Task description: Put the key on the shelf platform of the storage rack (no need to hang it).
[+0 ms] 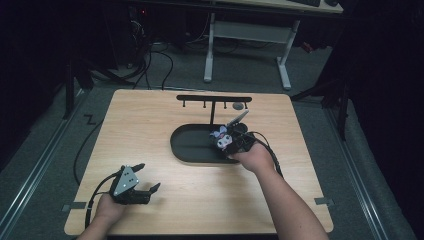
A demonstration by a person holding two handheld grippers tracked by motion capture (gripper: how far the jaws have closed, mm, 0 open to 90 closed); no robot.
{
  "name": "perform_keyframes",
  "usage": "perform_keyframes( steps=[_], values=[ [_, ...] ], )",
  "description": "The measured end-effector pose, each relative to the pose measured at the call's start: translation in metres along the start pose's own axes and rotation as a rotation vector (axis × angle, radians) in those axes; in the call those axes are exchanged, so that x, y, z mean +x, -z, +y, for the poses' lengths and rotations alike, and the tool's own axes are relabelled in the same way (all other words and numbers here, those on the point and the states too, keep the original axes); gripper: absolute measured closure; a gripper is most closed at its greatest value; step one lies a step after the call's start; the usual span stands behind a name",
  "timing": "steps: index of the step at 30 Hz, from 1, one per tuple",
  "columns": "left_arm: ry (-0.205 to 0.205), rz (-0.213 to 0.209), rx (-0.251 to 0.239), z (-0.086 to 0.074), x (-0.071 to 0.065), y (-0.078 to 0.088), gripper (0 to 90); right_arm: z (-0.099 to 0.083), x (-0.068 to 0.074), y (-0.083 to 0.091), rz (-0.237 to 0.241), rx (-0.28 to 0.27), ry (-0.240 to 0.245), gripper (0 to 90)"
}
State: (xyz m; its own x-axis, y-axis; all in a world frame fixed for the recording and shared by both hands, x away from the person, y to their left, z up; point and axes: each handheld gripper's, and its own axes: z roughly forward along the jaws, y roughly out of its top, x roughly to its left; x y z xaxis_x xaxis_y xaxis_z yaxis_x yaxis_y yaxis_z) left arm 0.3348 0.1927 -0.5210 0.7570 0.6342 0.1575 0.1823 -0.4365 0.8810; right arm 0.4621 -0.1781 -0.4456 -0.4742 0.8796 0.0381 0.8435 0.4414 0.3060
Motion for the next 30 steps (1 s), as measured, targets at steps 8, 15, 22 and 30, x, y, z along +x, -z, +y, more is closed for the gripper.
perform_keyframes(
  steps=[8,15,22,30],
  values=[
    [-0.004,-0.001,0.001,0.0,0.0,0.0,15.4,0.013,0.0,-0.004,-0.009,-0.003,0.001,45.5],
    [-0.001,-0.003,0.001,0.0,0.0,0.0,15.4,0.019,0.001,-0.016,0.007,-0.009,-0.015,45.4],
    [-0.001,-0.005,0.005,0.0,0.0,0.0,15.4,0.02,0.001,-0.023,0.01,-0.005,-0.022,45.3],
    [-0.002,-0.005,0.006,0.0,0.0,0.0,15.4,0.021,0.004,-0.031,-0.005,0.017,-0.02,43.9]
  ],
)
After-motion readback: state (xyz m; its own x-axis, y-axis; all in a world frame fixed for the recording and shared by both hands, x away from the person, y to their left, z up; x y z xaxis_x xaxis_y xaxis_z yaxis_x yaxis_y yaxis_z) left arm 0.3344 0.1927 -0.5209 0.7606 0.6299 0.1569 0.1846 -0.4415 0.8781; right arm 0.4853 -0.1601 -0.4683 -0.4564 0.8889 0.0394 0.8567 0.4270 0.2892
